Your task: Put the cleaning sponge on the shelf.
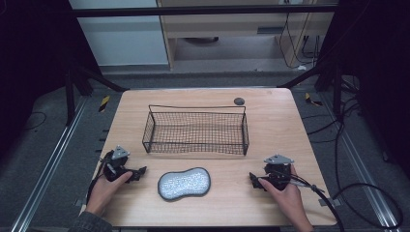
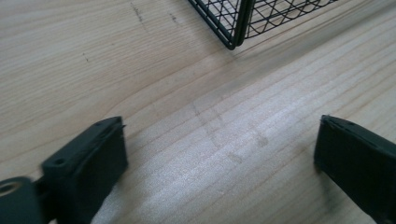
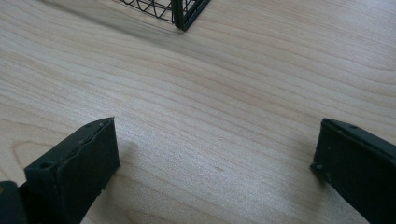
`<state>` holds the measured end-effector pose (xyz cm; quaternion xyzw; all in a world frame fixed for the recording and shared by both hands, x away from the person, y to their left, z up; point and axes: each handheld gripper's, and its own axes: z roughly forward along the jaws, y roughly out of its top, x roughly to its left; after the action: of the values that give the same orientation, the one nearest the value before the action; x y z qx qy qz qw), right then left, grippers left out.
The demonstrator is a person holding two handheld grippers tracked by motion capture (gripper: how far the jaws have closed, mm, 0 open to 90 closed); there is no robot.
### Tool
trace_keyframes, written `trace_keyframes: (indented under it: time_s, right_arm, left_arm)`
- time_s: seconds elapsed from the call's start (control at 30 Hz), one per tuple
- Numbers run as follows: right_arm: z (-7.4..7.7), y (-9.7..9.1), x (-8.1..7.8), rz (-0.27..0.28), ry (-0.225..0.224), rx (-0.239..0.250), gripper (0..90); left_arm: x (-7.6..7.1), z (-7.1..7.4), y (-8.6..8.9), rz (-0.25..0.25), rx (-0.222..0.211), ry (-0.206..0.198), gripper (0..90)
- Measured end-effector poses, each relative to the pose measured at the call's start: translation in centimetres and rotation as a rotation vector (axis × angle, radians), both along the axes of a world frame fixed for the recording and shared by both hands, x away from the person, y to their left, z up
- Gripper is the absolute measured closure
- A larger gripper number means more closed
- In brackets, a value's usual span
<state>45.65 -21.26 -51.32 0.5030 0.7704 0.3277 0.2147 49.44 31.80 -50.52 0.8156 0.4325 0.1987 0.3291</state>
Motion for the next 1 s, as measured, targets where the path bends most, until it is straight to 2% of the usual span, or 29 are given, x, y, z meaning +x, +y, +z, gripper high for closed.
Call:
trace_keyframes:
  time_s: [0.13,0.3,0.4,0.53,0.63,0.67,0.8,0.9,1.0]
  right_arm:
    - [0.0,0.0,0.0,0.001,0.0,0.0,0.4]
    - [0.0,0.0,0.0,0.001,0.0,0.0,0.4]
    - [0.0,0.0,0.0,0.003,-0.001,-0.001,0.4]
    - [0.0,0.0,0.0,0.004,-0.001,-0.001,0.4]
    - [0.0,-0.1,0.1,0.014,-0.001,0.0,0.4]
    - [0.0,-0.1,0.1,0.018,-0.003,-0.001,0.4]
    - [0.0,-0.1,0.1,0.019,-0.002,-0.001,0.4]
    - [0.0,-0.1,0.2,0.023,-0.003,-0.002,0.4]
    - [0.0,-0.1,0.2,0.026,-0.004,-0.002,0.4]
  left_arm:
    - [-0.4,0.9,-0.1,-0.009,0.002,-0.025,3.0]
    - [-1.3,2.4,-0.7,-0.051,0.048,-0.04,4.8]
    - [-1.8,3.2,-1.2,-0.081,0.058,-0.021,4.8]
    - [-2.3,4.8,-2.1,-0.107,0.051,0.004,4.6]
    - [-2.6,5.8,-3.4,-0.163,0.103,0.026,4.1]
    - [-2.7,6.2,-3.8,-0.169,0.114,0.019,4.2]
    - [-2.9,7.1,-5.3,-0.206,0.141,0.016,5.2]
    - [-2.9,7.8,-6.5,-0.263,0.136,0.057,5.2]
    - [-2.6,8.8,-7.9,-0.31,0.212,0.081,5.2]
